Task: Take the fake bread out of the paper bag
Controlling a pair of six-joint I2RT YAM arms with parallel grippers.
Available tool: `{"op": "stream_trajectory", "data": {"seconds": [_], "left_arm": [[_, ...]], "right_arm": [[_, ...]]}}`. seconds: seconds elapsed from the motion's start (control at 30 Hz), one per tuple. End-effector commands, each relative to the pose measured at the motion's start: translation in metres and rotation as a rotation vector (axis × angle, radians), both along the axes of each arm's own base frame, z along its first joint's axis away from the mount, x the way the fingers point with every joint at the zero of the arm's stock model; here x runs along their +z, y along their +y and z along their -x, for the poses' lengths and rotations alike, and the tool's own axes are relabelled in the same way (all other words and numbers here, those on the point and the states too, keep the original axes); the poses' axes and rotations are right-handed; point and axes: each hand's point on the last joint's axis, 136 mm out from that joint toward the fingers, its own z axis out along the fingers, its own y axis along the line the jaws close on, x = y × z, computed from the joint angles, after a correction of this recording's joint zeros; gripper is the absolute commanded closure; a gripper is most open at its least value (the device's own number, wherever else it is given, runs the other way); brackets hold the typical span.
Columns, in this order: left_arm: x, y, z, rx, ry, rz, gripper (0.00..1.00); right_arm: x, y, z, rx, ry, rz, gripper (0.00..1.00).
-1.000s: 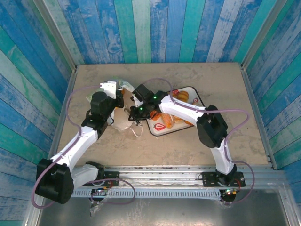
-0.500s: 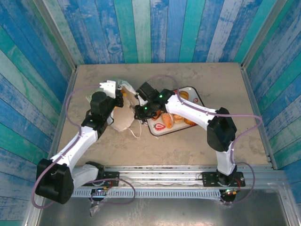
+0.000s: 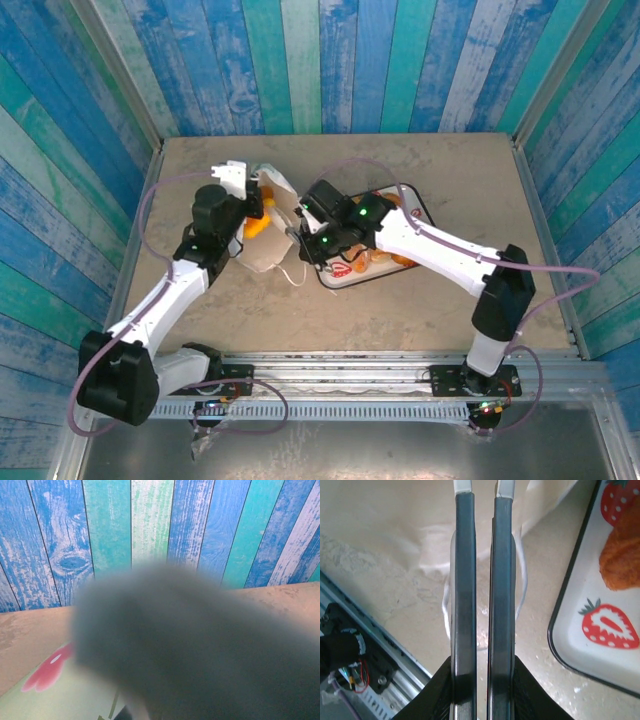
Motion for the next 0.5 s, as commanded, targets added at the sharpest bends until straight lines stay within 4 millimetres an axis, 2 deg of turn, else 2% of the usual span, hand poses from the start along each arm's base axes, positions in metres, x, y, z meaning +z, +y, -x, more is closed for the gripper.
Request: {"op": "stream_trajectory", "data": {"seconds": [0.0,0.23,0.47], "left_arm": [[0.009,-0.001,-0.009,0.011,-0.007,0.015,1.0],[0.007,-0.006,-0.017,0.002,0.015,0.03,1.0],[0.007,-0.007,-0.02,0.001,0.019,0.033,1.0]], "right_arm": [[0.019,-0.018,0.006,-0.001,-0.055,-0.004,0.99],[0.024,-0.045,0.017,-0.035,-0.073,0.015,0.99],[0.043,-0.064,0.026,-0.061,-0.107,-0.019,0.99]]}}
